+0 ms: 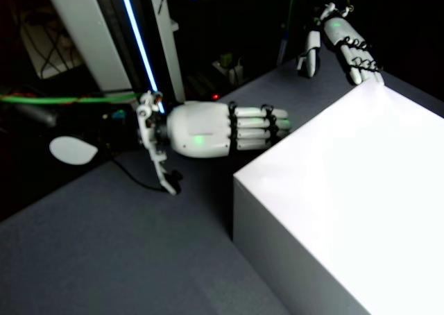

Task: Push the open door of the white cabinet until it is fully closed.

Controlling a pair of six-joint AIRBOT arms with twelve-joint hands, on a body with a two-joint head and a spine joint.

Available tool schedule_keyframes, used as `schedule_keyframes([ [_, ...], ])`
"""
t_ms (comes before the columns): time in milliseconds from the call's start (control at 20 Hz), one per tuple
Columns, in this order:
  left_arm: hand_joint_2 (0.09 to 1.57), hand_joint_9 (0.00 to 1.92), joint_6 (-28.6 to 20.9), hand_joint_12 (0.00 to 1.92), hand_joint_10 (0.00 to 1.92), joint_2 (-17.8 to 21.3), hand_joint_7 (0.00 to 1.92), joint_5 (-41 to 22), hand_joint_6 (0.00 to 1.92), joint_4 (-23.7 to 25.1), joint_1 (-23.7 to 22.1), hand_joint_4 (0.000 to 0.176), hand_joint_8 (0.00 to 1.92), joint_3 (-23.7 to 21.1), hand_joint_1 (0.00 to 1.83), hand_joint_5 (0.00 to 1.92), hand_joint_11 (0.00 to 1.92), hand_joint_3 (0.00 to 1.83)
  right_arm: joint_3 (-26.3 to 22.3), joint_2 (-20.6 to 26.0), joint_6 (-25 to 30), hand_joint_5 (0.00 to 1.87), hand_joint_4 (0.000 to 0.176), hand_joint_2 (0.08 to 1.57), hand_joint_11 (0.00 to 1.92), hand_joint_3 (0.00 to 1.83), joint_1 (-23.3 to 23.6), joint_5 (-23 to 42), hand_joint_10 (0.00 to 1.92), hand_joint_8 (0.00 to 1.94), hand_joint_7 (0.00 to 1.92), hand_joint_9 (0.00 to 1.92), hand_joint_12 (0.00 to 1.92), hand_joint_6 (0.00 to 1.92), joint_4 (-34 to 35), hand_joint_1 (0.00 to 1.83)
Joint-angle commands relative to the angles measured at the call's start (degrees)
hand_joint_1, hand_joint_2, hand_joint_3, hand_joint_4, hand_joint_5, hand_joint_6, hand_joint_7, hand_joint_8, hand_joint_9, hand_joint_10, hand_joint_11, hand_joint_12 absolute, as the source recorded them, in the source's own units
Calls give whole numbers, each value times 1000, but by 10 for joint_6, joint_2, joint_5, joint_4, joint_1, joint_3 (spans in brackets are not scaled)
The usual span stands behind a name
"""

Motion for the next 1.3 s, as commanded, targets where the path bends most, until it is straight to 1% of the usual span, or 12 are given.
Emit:
schedule_keyframes([
  [0, 1394, 0, -1, 0, 0, 3, 0, -72, 4, -11, -3, 0, 0, -4, 319, 37, 0, 0, 1, 0, -3, 0, 0, 1279, 0, 0, 8, 64, 0, 0, 0, 0, 0, 0, 11, 48],
  [150, 1391, 0, -1, 0, 0, 3, 0, -74, 6, -12, -3, 0, 0, -4, 313, 44, 0, 0, -2, 0, -2, 24, 0, 1274, 0, 0, 8, 66, 0, 0, 0, 0, 0, 9, 10, 164],
  [500, 1391, 0, -1, 0, 0, 4, 0, -85, 2, -21, 7, 0, 0, -7, 311, 40, 0, 0, -30, 10, 52, 0, 0, 1292, 0, 5, 8, 102, 0, 0, 0, 0, 0, 0, -64, 35],
  [600, 1397, 0, -1, 0, 0, 6, 0, -95, 0, -29, 18, 0, 0, -10, 302, 29, 0, 1, -34, 16, 66, 10, 0, 1300, 0, 0, 8, 112, 2, 12, 80, 91, 184, 8, -76, 99],
  [650, 1405, 0, -1, 0, 0, 8, 0, -104, 1, -35, 27, 0, 0, -12, 289, 32, 0, 3, -37, 21, 76, 36, 0, 1270, 0, 0, 8, 123, 21, 6, 108, 184, 855, 6, -84, 154],
  [750, 1401, 0, -1, 0, 0, 11, 0, -117, 3, -44, 41, 0, 0, -16, 319, 36, 0, 0, -49, 38, 81, 56, 0, 1289, 0, 2, 0, 141, 9, 1, 104, 175, 1092, 5, -88, 85],
  [800, 1399, 0, -1, 0, 0, 12, 0, -121, 3, -46, 45, 0, 0, -16, 318, 38, 0, 0, -53, 46, 81, 28, 0, 1292, 0, 3, -4, 148, 12, 7, 116, 156, 601, 30, -88, 33],
  [850, 1399, 0, -1, 0, 0, 12, 0, -126, 3, -49, 49, 0, 0, -17, 318, 38, 0, 0, -58, 63, 82, 28, 0, 1292, 0, 3, -9, 156, 12, 7, 116, 156, 601, 30, -87, 33],
  [900, 1397, 0, -1, 0, 0, 12, 0, -130, 6, -52, 52, 0, 0, -18, 306, 51, 0, 0, -64, 80, 82, 39, 0, 1292, 0, 0, -14, 161, 37, 12, 140, 134, 23, 13, -84, 69],
  [1150, 1389, 0, -1, 0, 0, 17, 0, -162, 2, -76, 87, 0, 0, -25, 366, 55, 0, 0, -92, 145, 53, 0, 0, 1279, 0, 0, -42, 205, 2, 1, 56, 19, 0, 0, -35, 0],
  [1200, 1387, 0, -1, 0, 0, 18, 0, -164, 3, -80, 91, 0, 0, -27, 406, 58, 0, 0, -95, 153, 44, 0, 0, 1289, 12, 0, -48, 212, 0, 0, 10, 3, 5, 0, -24, 165],
  [1250, 1388, 0, -1, 0, 0, 18, 0, -164, 2, -81, 92, 0, 0, -27, 416, 58, 0, 0, -101, 167, 29, 0, 0, 1280, 2, 0, -60, 225, 0, 0, 1, 0, 0, 0, -3, 32],
])
